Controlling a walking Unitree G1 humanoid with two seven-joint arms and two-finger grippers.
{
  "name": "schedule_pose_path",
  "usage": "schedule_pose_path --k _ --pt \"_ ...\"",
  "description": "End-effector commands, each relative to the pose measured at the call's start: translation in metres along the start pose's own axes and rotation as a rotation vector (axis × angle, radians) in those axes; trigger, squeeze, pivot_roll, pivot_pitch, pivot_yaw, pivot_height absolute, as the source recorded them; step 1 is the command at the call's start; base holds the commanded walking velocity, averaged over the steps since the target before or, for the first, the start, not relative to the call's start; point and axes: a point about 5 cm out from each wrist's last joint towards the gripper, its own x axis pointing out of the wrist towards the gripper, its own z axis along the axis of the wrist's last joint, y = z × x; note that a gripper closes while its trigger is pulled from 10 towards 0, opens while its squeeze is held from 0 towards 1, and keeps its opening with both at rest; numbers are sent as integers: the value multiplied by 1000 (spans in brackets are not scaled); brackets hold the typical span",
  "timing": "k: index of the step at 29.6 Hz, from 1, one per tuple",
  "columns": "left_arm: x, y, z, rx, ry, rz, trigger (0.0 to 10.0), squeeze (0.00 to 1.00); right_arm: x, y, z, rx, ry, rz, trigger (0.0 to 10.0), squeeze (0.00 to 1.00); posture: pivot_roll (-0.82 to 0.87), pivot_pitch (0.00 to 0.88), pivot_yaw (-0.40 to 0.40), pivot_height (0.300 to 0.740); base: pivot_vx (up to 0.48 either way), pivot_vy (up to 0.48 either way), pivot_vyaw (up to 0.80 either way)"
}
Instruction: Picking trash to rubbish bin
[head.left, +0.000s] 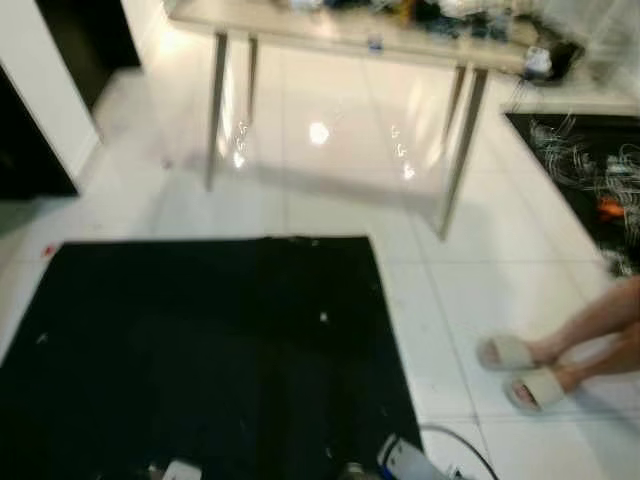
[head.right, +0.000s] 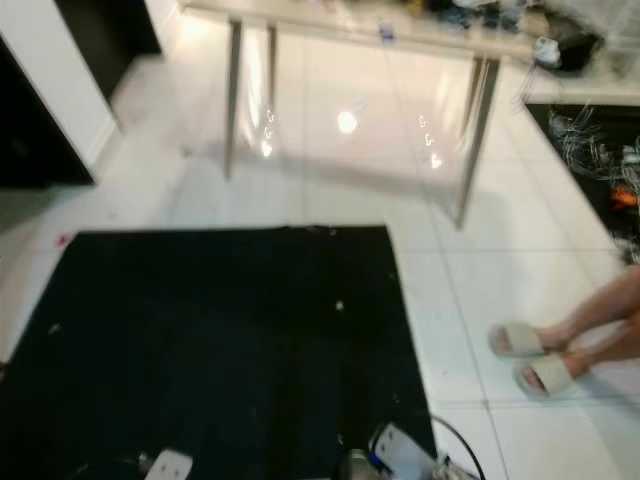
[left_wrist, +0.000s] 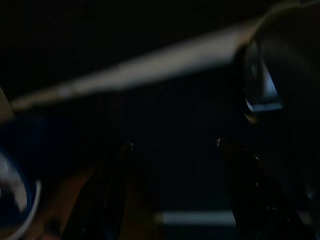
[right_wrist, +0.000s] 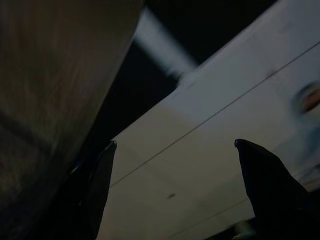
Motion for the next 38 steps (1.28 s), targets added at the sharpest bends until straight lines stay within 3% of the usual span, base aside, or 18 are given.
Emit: schedule_pose_path --k 1,5,15,22,28,29,30,32,33,34,37,38 --pt "-1 -24 -9 7 29 -85 10000 0 2 12 4 19 -24 38 10000 0 109 104 -30 740 480 0 0" --pt "-1 -24 -8 10 28 -85 10000 0 2 12 4 3 -19 40 10000 0 109 104 -30 740 480 0 0" --pt "-1 -24 -8 -3 25 -80 10000 0 2 12 4 28 -21 42 10000 0 105 112 -27 740 480 0 -788" --pt "-2 -22 -8 -191 -38 24 10000 0 2 12 4 33 -27 35 10000 0 98 116 -31 740 480 0 0" --pt "-7 -17 5 -347 -250 109 10000 0 2 11 3 26 -25 32 10000 0 101 123 -37 740 480 0 0" --pt "-15 67 73 -397 -530 179 10000 0 2 11 3 26 -25 31 10000 0 101 123 -37 740 480 0 0" --pt "-15 67 73 -397 -530 179 10000 0 2 11 3 26 -25 31 10000 0 101 123 -37 740 480 0 0" --pt "-49 126 136 -367 -844 242 10000 0 2 10 3 27 -26 29 10000 0 99 125 -35 740 480 0 0" --pt "-49 126 136 -367 -844 242 10000 0 2 10 3 27 -26 29 10000 0 99 125 -35 740 480 0 0" --pt "-71 147 163 -300 -982 298 10000 0 2 10 4 28 -27 28 10000 0 103 121 -32 740 480 0 0" --pt "-91 164 183 -173 -1057 376 10000 0 2 10 4 28 -29 29 10000 0 102 121 -31 740 480 0 0" --pt "-91 164 183 -173 -1057 376 10000 0 2 10 4 28 -29 29 10000 0 102 121 -31 740 480 0 0"
